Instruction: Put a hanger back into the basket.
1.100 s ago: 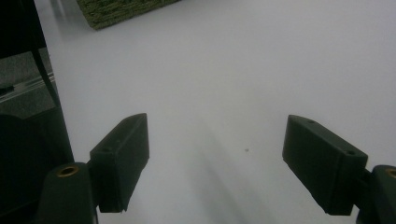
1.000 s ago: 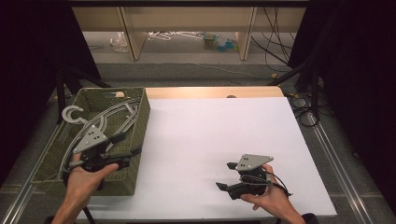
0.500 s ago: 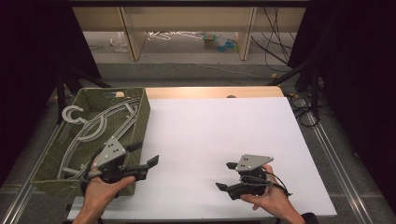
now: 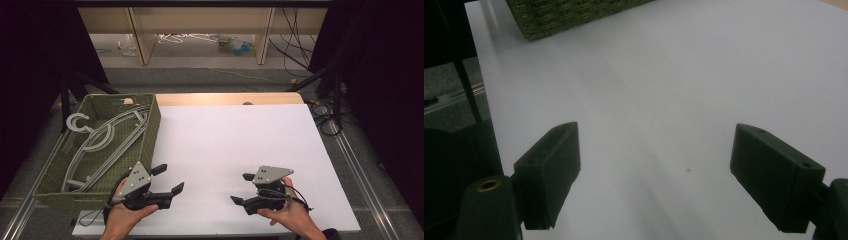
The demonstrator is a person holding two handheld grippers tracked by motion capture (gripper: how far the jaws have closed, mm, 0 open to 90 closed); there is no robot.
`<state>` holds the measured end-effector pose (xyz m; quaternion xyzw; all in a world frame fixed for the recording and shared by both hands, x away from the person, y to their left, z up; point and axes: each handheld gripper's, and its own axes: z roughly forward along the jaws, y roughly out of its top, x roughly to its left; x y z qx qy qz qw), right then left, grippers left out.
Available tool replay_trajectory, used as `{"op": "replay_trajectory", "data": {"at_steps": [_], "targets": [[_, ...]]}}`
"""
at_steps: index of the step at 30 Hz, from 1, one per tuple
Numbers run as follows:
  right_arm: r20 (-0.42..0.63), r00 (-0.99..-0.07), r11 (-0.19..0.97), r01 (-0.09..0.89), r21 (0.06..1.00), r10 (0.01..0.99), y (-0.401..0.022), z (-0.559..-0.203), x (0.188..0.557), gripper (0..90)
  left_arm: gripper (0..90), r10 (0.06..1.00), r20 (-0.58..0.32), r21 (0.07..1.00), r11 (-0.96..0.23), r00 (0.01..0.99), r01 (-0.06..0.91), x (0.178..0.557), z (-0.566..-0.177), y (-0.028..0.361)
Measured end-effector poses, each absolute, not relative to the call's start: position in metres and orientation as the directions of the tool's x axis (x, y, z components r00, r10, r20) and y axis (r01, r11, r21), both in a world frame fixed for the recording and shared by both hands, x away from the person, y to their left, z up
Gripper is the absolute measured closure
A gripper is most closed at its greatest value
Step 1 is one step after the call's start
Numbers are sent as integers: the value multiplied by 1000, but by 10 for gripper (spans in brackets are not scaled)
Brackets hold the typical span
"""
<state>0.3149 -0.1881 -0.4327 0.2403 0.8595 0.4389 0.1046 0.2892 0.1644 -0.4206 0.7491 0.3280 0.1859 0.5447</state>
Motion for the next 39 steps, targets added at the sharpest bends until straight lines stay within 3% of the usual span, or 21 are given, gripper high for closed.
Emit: {"op": "replay_trajectory", "data": {"at_steps": [4,21,39], "targets": [[38,-857,489,329,808,513,-189,-432,311,191,196,693,-25,933,-243,720,266,286,-430,162],[53,-826,430,346,834,561,-203,-439,287,164,187,698,-50,929,-230,714,290,280,-440,166],[51,-826,430,344,835,562,-204,-439,288,166,189,699,-48,925,-238,713,295,280,-440,165]]}}
